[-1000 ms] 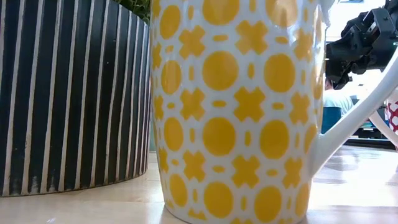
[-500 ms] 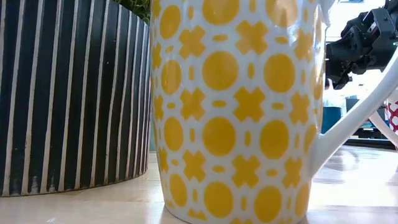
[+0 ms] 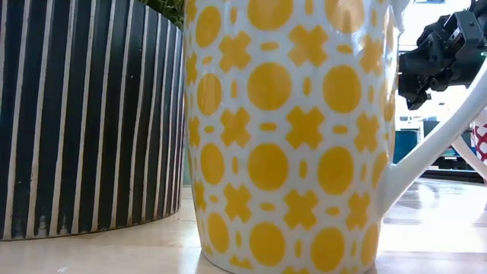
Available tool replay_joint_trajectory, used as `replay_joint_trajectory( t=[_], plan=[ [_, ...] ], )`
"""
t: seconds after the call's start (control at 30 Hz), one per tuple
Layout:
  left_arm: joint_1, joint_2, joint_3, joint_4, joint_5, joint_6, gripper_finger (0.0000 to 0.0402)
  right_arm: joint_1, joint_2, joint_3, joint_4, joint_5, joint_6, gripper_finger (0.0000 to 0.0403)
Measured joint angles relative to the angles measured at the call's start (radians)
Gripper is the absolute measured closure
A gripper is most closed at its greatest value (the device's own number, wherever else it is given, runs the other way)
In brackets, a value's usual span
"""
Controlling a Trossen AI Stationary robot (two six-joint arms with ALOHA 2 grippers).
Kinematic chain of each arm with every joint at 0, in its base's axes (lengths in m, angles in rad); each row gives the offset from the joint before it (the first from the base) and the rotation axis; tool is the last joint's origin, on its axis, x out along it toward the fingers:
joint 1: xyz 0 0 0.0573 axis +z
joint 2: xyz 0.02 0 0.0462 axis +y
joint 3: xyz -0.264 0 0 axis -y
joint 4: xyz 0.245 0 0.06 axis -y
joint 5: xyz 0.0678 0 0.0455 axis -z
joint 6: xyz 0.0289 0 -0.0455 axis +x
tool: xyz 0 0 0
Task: Place coffee mugs
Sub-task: Put the orange mug on the shelf
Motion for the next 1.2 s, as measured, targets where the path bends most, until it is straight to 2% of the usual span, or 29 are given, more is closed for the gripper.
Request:
replay_joint_trajectory(
  t=[0.63,0.7,0.8,0.87,1.1,1.2],
  plan=[
    [0.0,0.125,0.0,0.049,-0.032,0.009,0.0316,0.0,0.016,0.0,0.0,0.0,0.0,0.021],
    [0.0,0.126,0.0,0.049,-0.033,0.028,0.0326,0.0,0.021,0.0,0.0,0.0,0.0,0.021],
    [0.0,0.125,0.0,0.043,-0.033,0.055,0.0373,0.0,0.026,0.0,0.0,0.0,0.0,0.021],
    [0.001,0.125,0.001,0.043,-0.033,0.059,0.039,0.0,0.03,0.0,0.0,0.0,0.0,0.021],
    [0.002,0.118,0.001,0.019,-0.035,0.09,0.0396,0.0,0.043,0.0,0.0,0.0,0.0,0.021],
    [0.017,0.105,0.016,-0.046,-0.04,0.101,0.0396,0.0,0.049,0.0,0.0,0.0,0.0,0.021]
  ],
)
